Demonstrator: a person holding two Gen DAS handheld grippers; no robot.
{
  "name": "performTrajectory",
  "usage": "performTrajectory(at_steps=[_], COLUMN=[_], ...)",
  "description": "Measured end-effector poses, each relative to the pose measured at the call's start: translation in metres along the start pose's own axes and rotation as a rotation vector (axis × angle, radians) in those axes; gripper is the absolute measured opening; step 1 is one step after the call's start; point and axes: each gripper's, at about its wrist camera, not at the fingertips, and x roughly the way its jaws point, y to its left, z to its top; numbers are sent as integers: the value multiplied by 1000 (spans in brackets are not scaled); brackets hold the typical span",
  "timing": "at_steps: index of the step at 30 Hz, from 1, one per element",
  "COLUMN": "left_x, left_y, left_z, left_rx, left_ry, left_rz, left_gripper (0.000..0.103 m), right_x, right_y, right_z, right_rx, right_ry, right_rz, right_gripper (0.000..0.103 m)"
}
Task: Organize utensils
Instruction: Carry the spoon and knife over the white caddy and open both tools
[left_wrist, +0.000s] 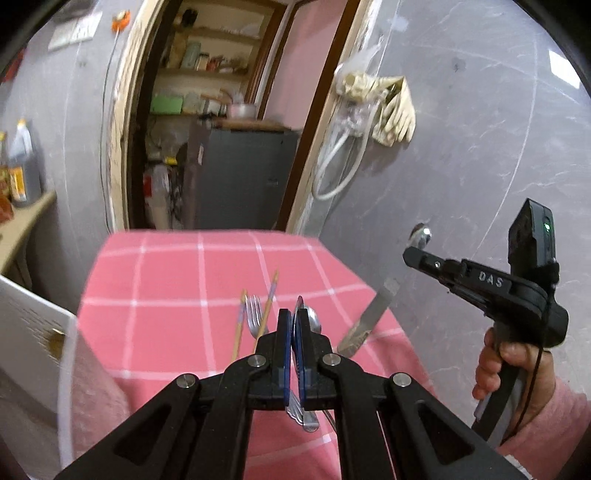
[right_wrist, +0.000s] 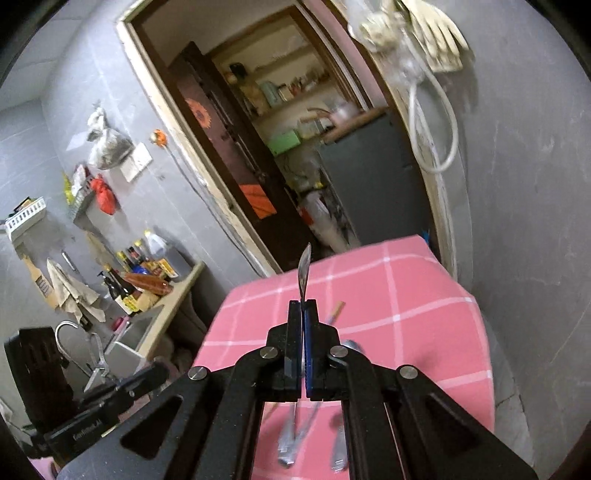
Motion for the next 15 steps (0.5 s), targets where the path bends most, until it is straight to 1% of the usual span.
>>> performTrajectory(at_steps=[4,8,15], left_x=[-37,-74,-125], left_y=[8,28,76], left_z=[15,29,45], left_rx=[15,13,7], left_ry=[-64,-124,-218], left_rz=[8,36,140], left_gripper=[3,3,3], right_x=[-15,-17,-4], right_y=[36,79,145], right_z=[4,1,-8], right_rx=[-26,-51,-102], right_ry=[-29,-43,-59], right_rz=[32,82,185], right_gripper=[2,2,2])
